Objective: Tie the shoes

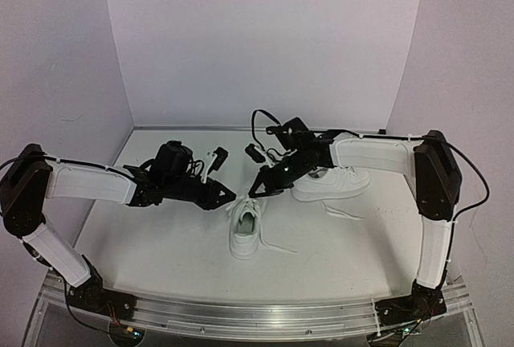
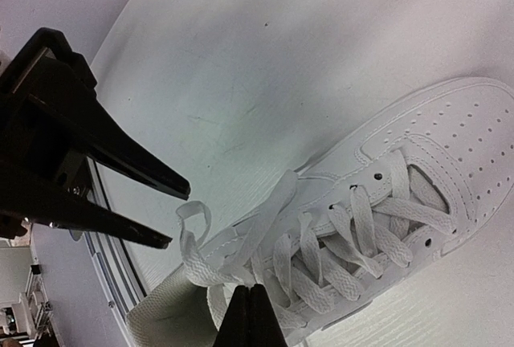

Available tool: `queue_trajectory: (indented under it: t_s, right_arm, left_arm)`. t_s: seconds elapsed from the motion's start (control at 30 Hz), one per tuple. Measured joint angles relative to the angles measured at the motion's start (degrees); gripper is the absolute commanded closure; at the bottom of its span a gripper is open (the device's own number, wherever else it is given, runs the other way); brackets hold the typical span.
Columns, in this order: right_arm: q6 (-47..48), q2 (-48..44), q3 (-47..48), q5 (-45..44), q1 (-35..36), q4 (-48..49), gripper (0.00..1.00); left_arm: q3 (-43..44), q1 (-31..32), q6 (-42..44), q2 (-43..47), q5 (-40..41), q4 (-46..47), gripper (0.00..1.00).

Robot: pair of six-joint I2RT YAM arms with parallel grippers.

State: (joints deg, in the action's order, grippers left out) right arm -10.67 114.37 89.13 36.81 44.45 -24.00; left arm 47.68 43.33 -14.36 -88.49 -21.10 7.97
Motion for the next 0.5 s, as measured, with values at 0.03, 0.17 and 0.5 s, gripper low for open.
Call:
queue_trajectory:
  t_s: [0.03,0.17,0.5]
  right_arm:
    - [-0.01,-0.33,-0.2,-0.11,-0.01,-0.06,1.0]
    - [-0.01,-1.77,-0.79,-0.46,0.01,-0.07,1.0]
    - [-0.05,-2.88,-1.73,-1.68,0.01,-0.06,1.0]
  left_arm:
    - [0.0,0.0,0.1,0.0,0.14,0.01,0.9]
    - [0.0,-0.02,0.76,0.0,0.46,-0.13,0.9]
    - [0.02,-0.2,1.46,0.02,0.76,-0.52,0.44]
